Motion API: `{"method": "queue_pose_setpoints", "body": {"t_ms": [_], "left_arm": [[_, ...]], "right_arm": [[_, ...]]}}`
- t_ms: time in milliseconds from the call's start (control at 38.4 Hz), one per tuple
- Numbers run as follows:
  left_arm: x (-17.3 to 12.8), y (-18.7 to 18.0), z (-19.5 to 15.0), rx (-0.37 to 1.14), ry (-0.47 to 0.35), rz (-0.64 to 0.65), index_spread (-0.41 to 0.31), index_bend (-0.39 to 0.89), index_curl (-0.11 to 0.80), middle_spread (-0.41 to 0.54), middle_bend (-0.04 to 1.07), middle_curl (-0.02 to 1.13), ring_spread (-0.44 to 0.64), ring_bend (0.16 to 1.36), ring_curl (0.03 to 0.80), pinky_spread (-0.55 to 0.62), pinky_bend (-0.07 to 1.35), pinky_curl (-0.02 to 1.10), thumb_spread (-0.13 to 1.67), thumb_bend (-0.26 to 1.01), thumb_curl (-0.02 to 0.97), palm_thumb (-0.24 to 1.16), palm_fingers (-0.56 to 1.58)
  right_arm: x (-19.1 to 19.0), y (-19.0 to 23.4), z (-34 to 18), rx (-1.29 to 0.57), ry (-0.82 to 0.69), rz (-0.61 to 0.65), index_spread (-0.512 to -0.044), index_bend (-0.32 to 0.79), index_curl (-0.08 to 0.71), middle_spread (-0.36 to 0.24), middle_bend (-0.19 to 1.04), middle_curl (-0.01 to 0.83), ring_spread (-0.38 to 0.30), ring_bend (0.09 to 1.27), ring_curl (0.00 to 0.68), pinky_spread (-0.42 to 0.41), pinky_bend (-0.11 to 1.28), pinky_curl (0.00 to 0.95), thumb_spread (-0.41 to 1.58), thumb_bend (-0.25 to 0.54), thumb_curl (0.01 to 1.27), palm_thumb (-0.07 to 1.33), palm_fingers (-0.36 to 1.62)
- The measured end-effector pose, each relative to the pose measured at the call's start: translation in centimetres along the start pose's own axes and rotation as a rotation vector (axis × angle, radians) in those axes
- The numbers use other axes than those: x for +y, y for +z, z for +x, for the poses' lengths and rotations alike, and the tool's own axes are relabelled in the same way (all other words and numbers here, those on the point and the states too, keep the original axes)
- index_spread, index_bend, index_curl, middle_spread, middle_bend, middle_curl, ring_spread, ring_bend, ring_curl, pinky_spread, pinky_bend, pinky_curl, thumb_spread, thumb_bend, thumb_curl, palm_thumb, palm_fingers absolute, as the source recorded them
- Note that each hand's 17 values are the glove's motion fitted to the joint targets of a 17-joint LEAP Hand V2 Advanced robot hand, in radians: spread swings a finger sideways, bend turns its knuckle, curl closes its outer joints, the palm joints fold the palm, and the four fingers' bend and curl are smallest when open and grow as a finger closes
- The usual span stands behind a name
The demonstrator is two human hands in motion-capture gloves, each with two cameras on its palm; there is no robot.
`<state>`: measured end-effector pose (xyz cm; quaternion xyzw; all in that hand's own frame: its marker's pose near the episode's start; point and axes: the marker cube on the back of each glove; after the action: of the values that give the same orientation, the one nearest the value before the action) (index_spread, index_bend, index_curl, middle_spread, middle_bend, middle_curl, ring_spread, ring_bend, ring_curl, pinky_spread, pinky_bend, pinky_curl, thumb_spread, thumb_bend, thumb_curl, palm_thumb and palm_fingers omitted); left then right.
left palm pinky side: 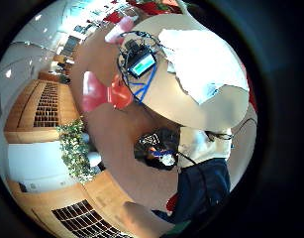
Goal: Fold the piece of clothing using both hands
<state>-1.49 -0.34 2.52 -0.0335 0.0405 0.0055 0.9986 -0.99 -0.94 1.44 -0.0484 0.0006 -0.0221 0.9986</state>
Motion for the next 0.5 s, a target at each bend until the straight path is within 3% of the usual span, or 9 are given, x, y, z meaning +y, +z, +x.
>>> {"method": "queue_pose_setpoints", "body": {"t_ms": [78,130,182,287,495], "left_arm": [[-0.1,0.8,0.2,0.041,0.024,-0.028,-0.09,0.17,0.245,0.144,0.16,0.19,0.34,0.55,0.208,0.29,0.31,0.23,1.2,0.02,0.141,0.13,0.18],[-0.2,1.2,0.4,0.058,0.035,-0.034,-0.091,0.16,0.249,0.154,0.15,0.19,0.35,0.55,0.214,0.3,0.33,0.24,1.17,-0.01,0.143,0.09,0.16],[-0.4,1.5,0.6,0.058,0.041,-0.034,-0.091,0.16,0.255,0.165,0.15,0.19,0.35,0.56,0.219,0.31,0.34,0.25,1.13,-0.04,0.147,0.05,0.14],[-0.4,2.0,0.9,0.046,0.056,-0.057,-0.092,0.16,0.266,0.182,0.17,0.2,0.36,0.57,0.224,0.31,0.35,0.26,1.09,-0.03,0.163,0.03,0.14],[-1.2,3.7,2.0,0.069,0.106,-0.155,-0.092,0.12,0.261,0.22,0.15,0.2,0.39,0.62,0.243,0.33,0.44,0.31,1.09,-0.01,0.209,0.11,0.08]], "right_arm": [[-0.2,0.3,-0.6,0.033,-0.026,-0.036,-0.334,0.13,0.235,-0.046,0.18,0.235,0.0,0.34,0.218,0.122,0.4,0.268,1.25,0.165,0.16,0.33,0.42],[-0.1,0.4,-1.0,0.044,-0.048,-0.053,-0.305,0.21,0.267,-0.049,0.18,0.24,-0.004,0.32,0.218,0.111,0.38,0.267,1.24,0.172,0.18,0.38,0.47],[-0.1,0.6,-1.3,0.051,-0.068,-0.067,-0.296,0.21,0.281,-0.053,0.19,0.251,-0.01,0.31,0.224,0.107,0.37,0.27,1.23,0.172,0.2,0.41,0.48],[0.3,0.8,-1.7,0.079,-0.09,-0.104,-0.276,0.17,0.297,-0.069,0.19,0.27,-0.033,0.34,0.248,0.087,0.35,0.278,1.2,0.171,0.23,0.47,0.53],[-1.8,2.5,-0.6,0.107,-0.103,-0.2,-0.255,0.12,0.297,-0.096,0.21,0.315,-0.083,0.38,0.29,0.033,0.36,0.301,1.14,0.149,0.29,0.57,0.56]]}}
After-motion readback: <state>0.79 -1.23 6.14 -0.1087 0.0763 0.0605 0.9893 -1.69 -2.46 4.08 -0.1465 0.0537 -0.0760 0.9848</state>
